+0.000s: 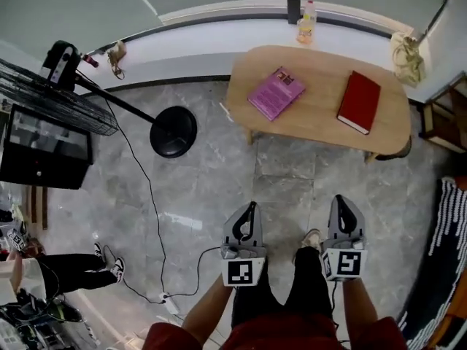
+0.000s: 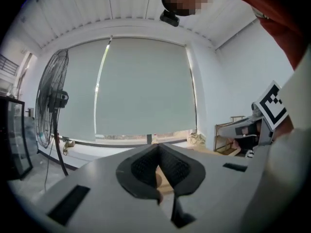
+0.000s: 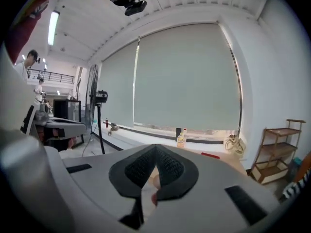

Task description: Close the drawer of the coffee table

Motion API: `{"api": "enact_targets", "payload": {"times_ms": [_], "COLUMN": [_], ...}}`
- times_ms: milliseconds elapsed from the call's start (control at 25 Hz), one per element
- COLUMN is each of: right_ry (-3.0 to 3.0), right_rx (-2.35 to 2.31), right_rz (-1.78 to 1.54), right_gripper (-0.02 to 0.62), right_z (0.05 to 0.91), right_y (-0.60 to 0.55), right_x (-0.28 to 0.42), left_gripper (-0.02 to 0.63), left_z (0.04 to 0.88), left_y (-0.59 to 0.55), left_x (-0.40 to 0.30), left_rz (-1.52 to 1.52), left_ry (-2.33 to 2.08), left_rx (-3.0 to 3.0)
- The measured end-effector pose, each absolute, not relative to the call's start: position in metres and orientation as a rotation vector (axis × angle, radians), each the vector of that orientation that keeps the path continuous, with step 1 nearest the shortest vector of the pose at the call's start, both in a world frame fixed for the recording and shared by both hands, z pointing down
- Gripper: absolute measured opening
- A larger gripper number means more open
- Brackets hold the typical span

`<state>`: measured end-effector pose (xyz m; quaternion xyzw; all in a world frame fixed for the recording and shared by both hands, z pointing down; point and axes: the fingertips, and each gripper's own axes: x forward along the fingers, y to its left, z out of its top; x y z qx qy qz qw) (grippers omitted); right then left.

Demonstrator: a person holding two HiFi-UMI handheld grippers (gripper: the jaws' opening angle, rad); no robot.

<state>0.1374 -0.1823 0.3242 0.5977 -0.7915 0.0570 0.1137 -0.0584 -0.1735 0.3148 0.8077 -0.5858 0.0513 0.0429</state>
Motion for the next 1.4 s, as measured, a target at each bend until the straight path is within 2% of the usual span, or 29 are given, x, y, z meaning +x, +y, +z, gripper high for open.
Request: {"api": "enact_targets", "payload": {"times_ms": [280,760,1400], "right_ry": [-2.354,-2.486,-2.496], "right_rx": [1.787,1.914,1.941], "right_rz": [0.191,-0.203,-0.226], "right_gripper": [-0.003,-0.003,-0.003], "right_z": [0.197,0.033,0.007], "right_y": [-0.154,-0.136,-0.160], "right_x": [0.128,0.148,0.139], "left_gripper": [0.006,0.006,0.007], "left_z": [0.168,0.046,0.020], "left_y": [-0.152,-0.132,-0.151], "left_x": [-0.067,-0.095,-0.114], "left_rz": [0.036,-0.091,-0.121], "left_ry": [-1.864,-2.024,-2.083], "left_rx": [2.474,2.676,2.617]}}
